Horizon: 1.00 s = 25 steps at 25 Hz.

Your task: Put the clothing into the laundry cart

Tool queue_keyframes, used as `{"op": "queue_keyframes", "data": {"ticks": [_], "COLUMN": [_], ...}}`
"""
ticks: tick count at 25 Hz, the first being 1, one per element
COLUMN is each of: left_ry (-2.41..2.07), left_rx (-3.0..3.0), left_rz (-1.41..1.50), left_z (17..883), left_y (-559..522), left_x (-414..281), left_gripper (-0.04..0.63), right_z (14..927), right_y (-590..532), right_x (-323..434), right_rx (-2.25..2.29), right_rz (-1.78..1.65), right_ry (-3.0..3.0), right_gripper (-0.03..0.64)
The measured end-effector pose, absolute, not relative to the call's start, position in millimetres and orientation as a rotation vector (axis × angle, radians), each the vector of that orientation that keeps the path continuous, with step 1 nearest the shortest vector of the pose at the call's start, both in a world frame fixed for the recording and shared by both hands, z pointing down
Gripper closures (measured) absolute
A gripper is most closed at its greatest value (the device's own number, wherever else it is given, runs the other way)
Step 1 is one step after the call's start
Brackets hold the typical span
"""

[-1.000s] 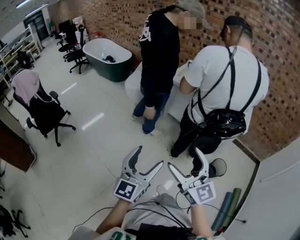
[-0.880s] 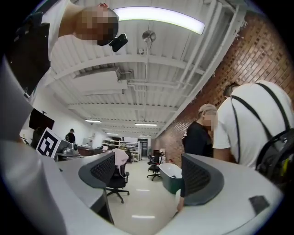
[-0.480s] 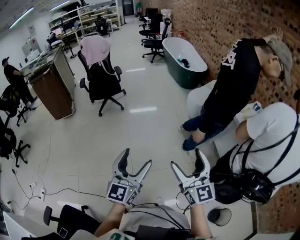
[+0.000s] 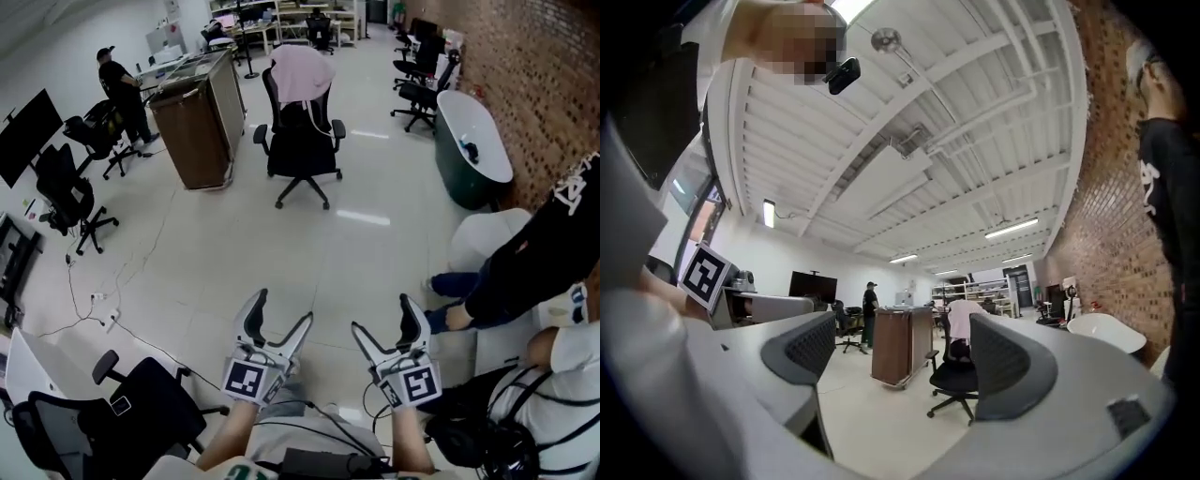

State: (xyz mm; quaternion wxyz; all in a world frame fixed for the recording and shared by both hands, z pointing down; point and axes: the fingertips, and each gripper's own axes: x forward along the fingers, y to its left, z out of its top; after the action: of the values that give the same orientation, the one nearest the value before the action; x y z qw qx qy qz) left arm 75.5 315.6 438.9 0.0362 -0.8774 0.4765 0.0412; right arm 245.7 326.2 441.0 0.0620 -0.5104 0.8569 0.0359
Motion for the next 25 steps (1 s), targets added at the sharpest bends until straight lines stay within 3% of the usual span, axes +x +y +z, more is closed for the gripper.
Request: {"op": "queue_keyframes", "data": {"ticks": [18, 25], "left_ry": [1.487, 1.502], "left_rx": [-2.718, -2.748], "left_rz": [0.231, 0.230], "left_z": [429, 438], "left_y": [56, -19], "left_x": [-44, -48], "left_gripper": [0.224, 0.224], "right_z": [427, 433], "right_y": [54, -25], "right_x": [90, 90], "right_rx": [-1.413, -1.431], "right_rz": [0.125, 0.081], "right_ry": [2.659, 2.664], "right_gripper": [0.150, 0.150]}}
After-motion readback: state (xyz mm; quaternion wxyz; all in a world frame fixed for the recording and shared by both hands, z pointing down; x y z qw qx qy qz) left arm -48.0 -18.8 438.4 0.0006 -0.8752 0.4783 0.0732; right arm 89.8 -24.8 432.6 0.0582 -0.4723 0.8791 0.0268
